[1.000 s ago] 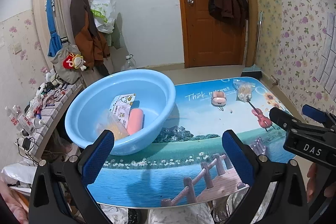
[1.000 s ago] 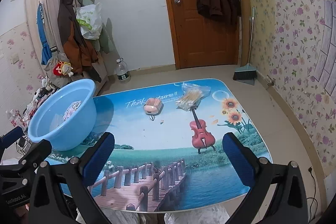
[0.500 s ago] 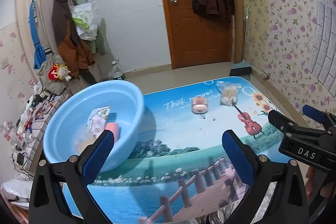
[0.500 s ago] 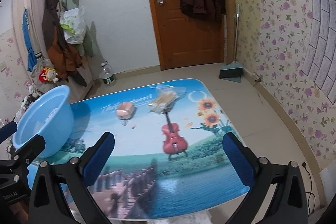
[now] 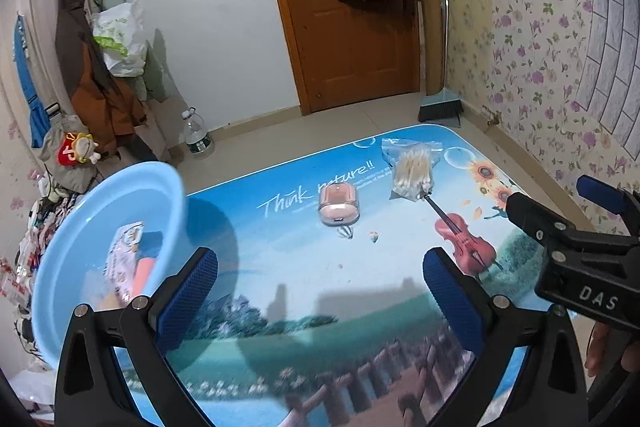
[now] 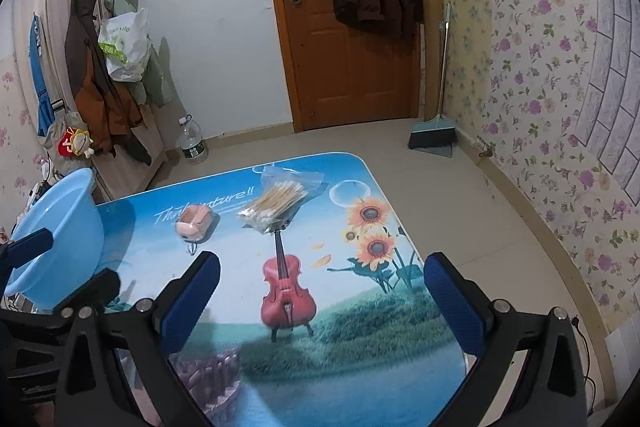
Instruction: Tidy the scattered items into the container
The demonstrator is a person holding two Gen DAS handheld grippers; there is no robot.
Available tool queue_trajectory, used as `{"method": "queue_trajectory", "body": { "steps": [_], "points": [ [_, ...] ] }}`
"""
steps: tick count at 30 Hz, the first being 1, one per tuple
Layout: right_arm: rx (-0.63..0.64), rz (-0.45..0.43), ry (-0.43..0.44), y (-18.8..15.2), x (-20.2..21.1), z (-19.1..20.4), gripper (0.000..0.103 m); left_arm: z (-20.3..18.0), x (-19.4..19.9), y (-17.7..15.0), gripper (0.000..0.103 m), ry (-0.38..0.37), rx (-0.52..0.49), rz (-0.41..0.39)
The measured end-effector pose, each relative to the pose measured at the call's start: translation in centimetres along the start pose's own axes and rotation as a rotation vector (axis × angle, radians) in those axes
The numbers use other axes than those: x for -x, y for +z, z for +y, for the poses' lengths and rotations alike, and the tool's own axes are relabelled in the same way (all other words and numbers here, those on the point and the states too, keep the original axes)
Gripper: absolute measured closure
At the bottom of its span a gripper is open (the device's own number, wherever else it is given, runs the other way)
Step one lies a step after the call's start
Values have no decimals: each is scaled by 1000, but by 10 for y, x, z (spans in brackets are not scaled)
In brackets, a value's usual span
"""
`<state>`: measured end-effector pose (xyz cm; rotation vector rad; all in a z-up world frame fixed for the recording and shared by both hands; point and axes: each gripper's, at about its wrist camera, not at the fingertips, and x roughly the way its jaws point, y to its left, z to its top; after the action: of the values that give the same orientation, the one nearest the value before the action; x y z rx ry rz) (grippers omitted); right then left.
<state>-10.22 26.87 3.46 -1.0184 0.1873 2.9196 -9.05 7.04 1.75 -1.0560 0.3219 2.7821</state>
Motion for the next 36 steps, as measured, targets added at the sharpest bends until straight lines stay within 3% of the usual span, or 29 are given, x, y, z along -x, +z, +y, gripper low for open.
{"method": "queue_trajectory", "body": {
  "steps": [3, 17, 20, 34, 36],
  "points": [
    [15, 13, -13, 5, -13, -3, 1, -2, -17, 4, 0, -33, 12, 17],
    [-19, 35, -50, 17, -50, -25, 1, -8, -95, 29, 0, -53, 76, 99],
    [-12, 52, -51, 17, -60, -23, 1, -6, -106, 32, 6, -47, 76, 111],
    [-30, 66, -37, 29, -83, -19, 1, 2, -143, 35, 12, -49, 104, 164],
    [-34, 73, -37, 29, -86, -18, 1, 2, -146, 34, 17, -49, 101, 168]
  ]
}}
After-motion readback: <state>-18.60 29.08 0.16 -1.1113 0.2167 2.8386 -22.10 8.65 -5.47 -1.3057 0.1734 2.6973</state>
